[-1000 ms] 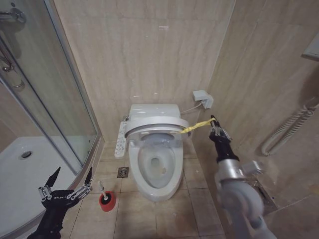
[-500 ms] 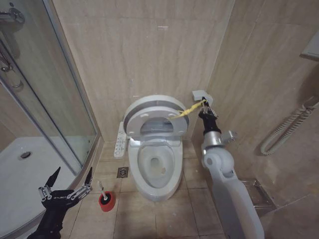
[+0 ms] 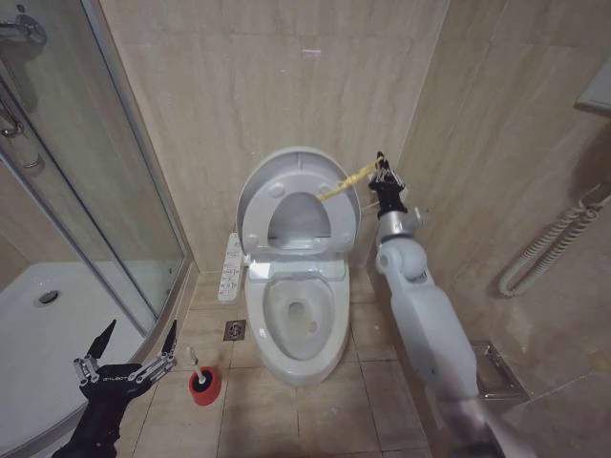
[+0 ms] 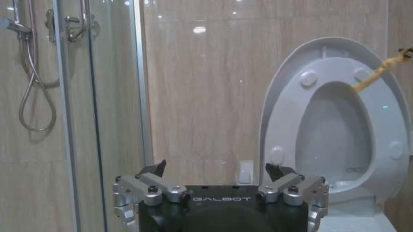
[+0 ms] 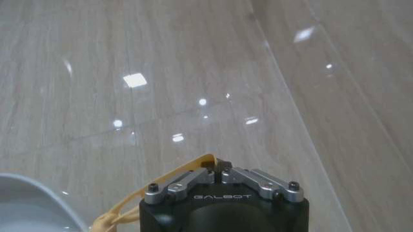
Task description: Open the toilet lid, clean the toilet bowl with a toilet brush, close the toilet lid, and flush.
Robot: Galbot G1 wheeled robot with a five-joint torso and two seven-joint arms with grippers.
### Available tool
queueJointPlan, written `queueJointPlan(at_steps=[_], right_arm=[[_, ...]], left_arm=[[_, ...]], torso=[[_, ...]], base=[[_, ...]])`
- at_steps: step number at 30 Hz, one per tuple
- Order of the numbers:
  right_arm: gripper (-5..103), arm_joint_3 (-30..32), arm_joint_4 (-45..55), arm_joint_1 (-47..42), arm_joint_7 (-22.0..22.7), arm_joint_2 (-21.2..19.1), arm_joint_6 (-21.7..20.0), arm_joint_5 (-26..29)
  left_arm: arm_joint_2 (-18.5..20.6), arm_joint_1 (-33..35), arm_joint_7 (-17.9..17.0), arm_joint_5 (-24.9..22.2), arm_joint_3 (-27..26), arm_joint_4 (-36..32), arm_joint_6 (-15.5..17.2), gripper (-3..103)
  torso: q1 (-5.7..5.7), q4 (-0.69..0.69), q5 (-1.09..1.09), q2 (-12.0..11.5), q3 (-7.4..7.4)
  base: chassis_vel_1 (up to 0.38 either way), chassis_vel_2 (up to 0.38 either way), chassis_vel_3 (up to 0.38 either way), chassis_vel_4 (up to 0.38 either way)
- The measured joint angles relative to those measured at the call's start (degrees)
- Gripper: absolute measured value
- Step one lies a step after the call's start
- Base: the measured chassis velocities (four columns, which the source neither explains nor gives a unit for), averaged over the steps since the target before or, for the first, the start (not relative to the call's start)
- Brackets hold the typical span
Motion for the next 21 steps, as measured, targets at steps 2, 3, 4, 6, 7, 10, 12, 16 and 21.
queueJointPlan(at_steps=[2, 3, 4, 6, 7, 10, 12, 16, 21], right_arm=[[2, -0.58, -1.49, 1.50, -0.16, -0.24, 0.31, -0.34], [2, -1.18, -2.93, 2.97, -0.30, -0.34, 0.57, -0.76], [2, -1.93, -4.48, 4.61, -0.41, -0.40, 0.76, -1.26], [2, -3.30, -6.78, 7.44, -0.40, -0.35, 0.81, -1.73], [2, -3.30, -6.78, 7.44, -0.40, -0.35, 0.81, -1.73], [2, -5.33, -8.72, 10.90, 0.30, -0.13, 0.28, -2.61], [2, -5.94, -8.72, 11.47, 0.77, -0.14, -0.24, -2.74], [2, -7.22, -8.73, 12.27, 1.79, -0.17, -1.45, -4.30], [2, -9.16, -10.78, 12.87, 1.93, -0.28, -2.58, -7.74]], left_arm=[[0.00, 0.00, 0.00, 0.00, 0.00, 0.00, 0.00, 100], [0.00, 0.00, 0.00, 0.00, 0.00, 0.00, 0.00, 100], [0.00, 0.00, 0.00, 0.00, 0.00, 0.00, 0.00, 100], [0.00, 0.00, 0.00, 0.00, 0.00, 0.00, 0.00, 100], [0.00, 0.00, 0.00, 0.00, 0.00, 0.00, 0.00, 100], [0.00, 0.00, 0.00, 0.00, 0.00, 0.00, 0.00, 100], [0.00, 0.00, 0.00, 0.00, 0.00, 0.00, 0.00, 100], [0.00, 0.00, 0.00, 0.00, 0.00, 0.00, 0.00, 100], [0.00, 0.00, 0.00, 0.00, 0.00, 0.00, 0.00, 100]], torso=[[0.00, 0.00, 0.00, 0.00, 0.00], [0.00, 0.01, 0.00, 0.00, 0.00], [0.00, 0.01, 0.00, 0.00, 0.00], [0.00, 0.02, 0.00, 0.00, 0.00], [0.00, 0.02, 0.00, 0.00, 0.00], [0.01, 0.01, -0.01, 0.00, 0.00], [0.00, 0.02, -0.01, 0.00, 0.00], [0.00, 0.00, -0.01, 0.00, 0.00], [0.00, 0.00, -0.01, 0.00, -0.01]], base=[[0.000, 0.000, 0.000, 0.000], [0.000, 0.000, 0.000, 0.000], [0.000, 0.000, 0.000, 0.000], [0.000, 0.000, 0.000, 0.000], [0.000, 0.000, 0.000, 0.000], [0.000, 0.000, 0.000, 0.000], [0.000, 0.000, 0.000, 0.000], [0.000, 0.000, 0.000, 0.000], [0.000, 0.000, 0.000, 0.000]])
